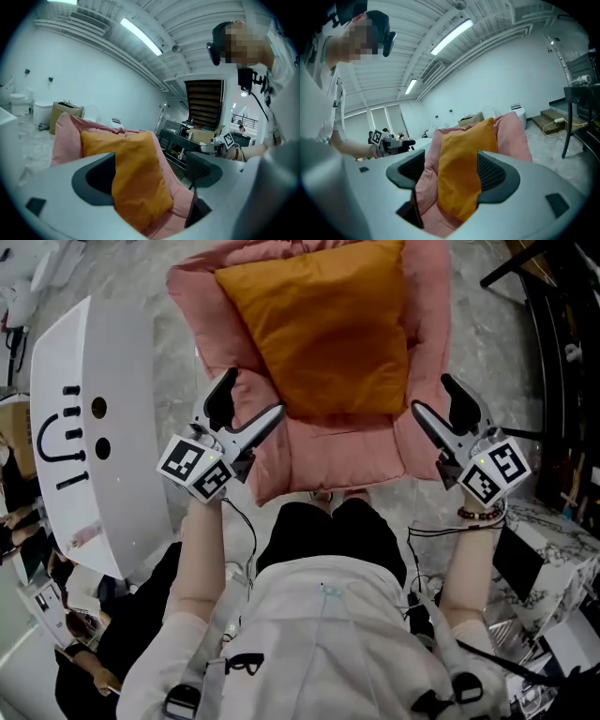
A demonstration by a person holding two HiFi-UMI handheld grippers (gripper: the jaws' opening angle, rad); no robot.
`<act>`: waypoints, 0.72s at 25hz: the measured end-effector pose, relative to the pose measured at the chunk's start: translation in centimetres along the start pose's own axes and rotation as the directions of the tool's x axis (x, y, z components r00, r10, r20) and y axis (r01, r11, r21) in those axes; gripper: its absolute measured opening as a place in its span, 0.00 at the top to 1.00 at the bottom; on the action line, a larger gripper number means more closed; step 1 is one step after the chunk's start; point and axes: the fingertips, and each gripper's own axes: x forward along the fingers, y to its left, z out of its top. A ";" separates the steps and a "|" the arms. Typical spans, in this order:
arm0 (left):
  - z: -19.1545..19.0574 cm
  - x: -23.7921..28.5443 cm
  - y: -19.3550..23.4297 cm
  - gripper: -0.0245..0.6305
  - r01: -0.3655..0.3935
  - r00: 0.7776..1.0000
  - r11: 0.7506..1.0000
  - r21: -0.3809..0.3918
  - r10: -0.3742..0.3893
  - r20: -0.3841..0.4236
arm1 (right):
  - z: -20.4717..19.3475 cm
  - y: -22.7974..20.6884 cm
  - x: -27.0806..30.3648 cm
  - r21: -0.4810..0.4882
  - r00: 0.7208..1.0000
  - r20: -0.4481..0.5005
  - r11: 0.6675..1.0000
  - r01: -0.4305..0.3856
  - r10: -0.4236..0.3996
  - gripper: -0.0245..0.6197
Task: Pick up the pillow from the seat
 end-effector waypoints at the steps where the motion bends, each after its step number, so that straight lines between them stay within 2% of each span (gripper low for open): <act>1: -0.3 0.7 0.3 0.27 -0.002 1.000 1.000 -0.012 0.002 -0.006 | -0.3 -0.8 0.4 0.011 1.000 -0.007 1.000 -0.004 0.004 0.45; 4: -0.4 2.4 0.8 0.26 -0.008 1.000 0.998 -0.058 0.008 0.001 | -0.9 -2.8 1.4 0.028 0.999 -0.032 0.999 -0.016 0.017 0.45; 7: -0.4 3.8 1.9 0.25 -0.029 1.000 0.997 -0.070 0.029 0.008 | -1.5 -4.8 2.9 0.033 0.997 -0.061 0.999 -0.035 0.037 0.45; 11: -2.6 5.6 3.9 0.24 -0.070 0.997 0.995 -0.073 0.066 -0.050 | -2.2 -7.6 4.4 0.053 0.995 -0.081 0.997 -0.049 0.053 0.45; 18: -6.4 7.4 7.0 0.23 -0.086 0.990 0.991 -0.102 0.073 -0.123 | -3.5 -10.2 7.3 0.064 0.991 -0.116 0.996 -0.066 0.073 0.45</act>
